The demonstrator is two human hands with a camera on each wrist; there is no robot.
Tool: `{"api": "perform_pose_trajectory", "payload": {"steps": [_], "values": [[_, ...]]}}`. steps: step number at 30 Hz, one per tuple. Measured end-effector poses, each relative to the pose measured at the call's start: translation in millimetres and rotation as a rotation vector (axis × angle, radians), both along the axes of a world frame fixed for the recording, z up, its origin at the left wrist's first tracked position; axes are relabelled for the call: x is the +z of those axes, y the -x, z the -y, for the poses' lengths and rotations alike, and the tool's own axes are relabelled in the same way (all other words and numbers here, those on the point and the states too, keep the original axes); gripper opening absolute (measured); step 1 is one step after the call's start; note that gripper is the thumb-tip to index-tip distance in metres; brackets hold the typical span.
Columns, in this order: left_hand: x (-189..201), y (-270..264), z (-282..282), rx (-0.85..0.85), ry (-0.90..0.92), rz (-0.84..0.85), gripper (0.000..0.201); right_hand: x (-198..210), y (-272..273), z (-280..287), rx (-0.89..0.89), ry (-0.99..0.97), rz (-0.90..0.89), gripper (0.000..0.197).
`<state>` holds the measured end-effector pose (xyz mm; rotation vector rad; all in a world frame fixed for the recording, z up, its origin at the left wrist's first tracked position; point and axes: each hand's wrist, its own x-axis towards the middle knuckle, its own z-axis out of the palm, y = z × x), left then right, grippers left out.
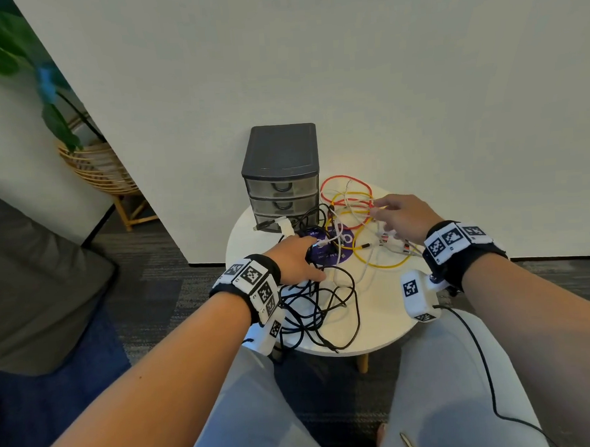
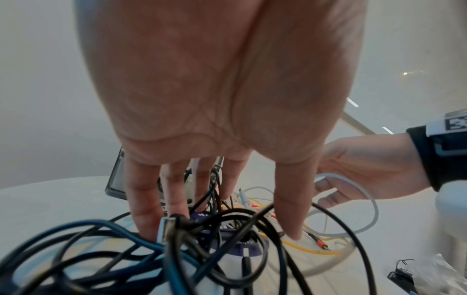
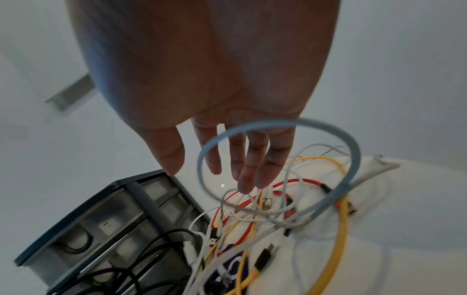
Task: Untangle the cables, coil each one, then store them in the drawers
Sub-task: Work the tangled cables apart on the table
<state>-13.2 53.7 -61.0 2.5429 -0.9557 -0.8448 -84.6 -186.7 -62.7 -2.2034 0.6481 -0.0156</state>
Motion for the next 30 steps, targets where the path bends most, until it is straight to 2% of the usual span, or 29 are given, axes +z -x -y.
{"api": "perform_pose_trajectory", "payload": {"steps": [3, 5, 9, 12, 16, 19, 23, 28, 30], "values": [[1, 1, 0, 0.005, -0.005, 0.001, 0.069, -1, 9, 2, 0.033, 0.012, -0.028, 0.024], [1, 1, -1, 0.003, -0.015, 0.001, 0.073, -2, 14, 6, 0.017, 0.02, 0.006, 0.022], [0, 0, -2, 0.005, -0.024, -0.005, 0.077, 0, 23, 31, -0.193, 0.022, 0.085, 0.022], [0, -1, -2, 0.004, -0.027, -0.005, 0.079, -2, 32, 59, -0.36, 0.034, 0.027, 0.02], [-2, -3, 1, 0.003, -0.044, -0.006, 0.079, -14, 43, 83, -0.384, 0.003, -0.26, 0.036], [-4, -3, 3, -0.005, -0.067, 0.002, 0.079, -26, 47, 78, -0.295, 0.023, -0.457, 0.048], [-2, -2, 7, -0.032, -0.067, 0.024, 0.071, -39, 40, 67, -0.22, -0.036, -0.439, 0.056], [0, -2, 12, -0.053, -0.082, 0.023, 0.071, -46, 31, 66, -0.343, -0.161, -0.325, 0.081], [-1, -3, 12, -0.056, -0.094, 0.019, 0.073, -44, 27, 67, -0.336, -0.216, -0.274, 0.078]]}}
